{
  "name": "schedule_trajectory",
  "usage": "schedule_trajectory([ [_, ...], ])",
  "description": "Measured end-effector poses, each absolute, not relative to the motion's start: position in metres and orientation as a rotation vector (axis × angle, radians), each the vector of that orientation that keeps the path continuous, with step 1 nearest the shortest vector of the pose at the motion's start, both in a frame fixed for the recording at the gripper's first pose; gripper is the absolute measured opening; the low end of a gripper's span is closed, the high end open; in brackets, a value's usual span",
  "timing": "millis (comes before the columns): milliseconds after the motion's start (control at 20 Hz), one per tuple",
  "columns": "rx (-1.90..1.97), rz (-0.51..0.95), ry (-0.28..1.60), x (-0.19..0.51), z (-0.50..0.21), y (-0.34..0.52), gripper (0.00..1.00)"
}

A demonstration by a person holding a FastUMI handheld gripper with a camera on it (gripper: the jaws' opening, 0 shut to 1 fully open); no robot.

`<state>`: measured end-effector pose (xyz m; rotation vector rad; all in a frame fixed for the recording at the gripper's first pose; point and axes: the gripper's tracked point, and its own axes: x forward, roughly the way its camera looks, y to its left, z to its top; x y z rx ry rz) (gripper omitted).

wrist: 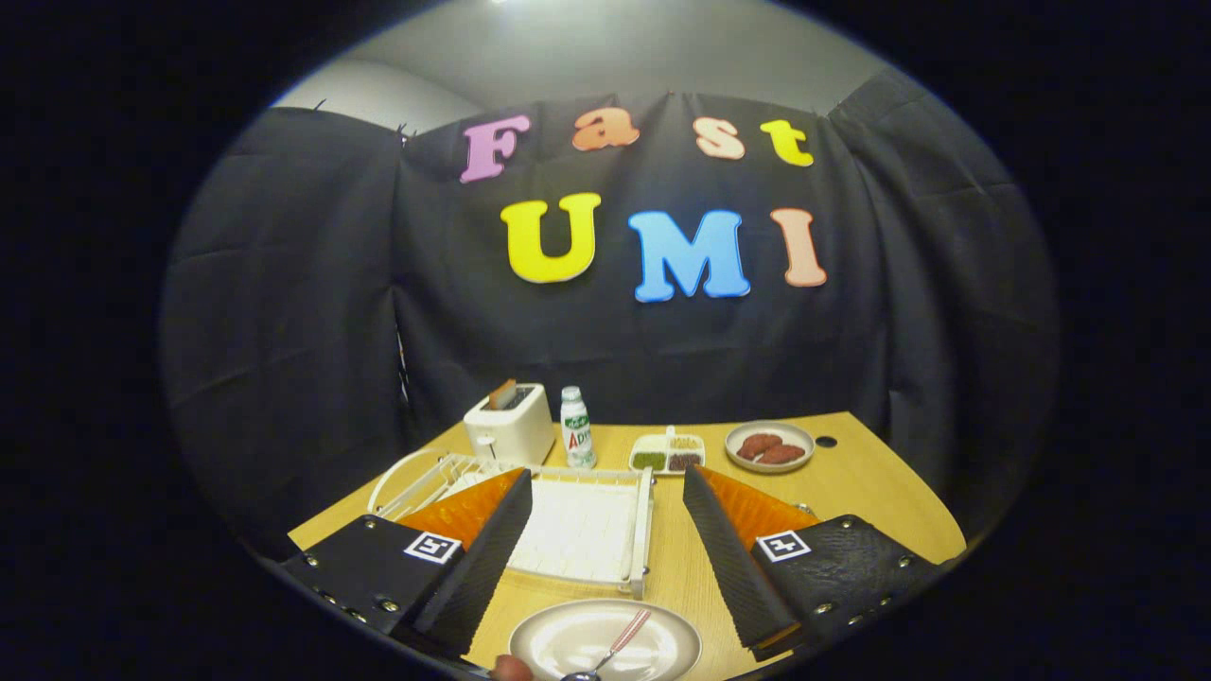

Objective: Take the plate from the dish rack, then take the spoon from the basket and place it into the plate.

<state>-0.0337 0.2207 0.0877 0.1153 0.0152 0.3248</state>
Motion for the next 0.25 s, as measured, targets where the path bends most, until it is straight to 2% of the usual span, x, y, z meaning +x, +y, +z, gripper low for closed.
schedule_trajectory([
  [250, 0.113, 0.250, -0.162, -0.017, 0.134, 0.174, 0.98],
])
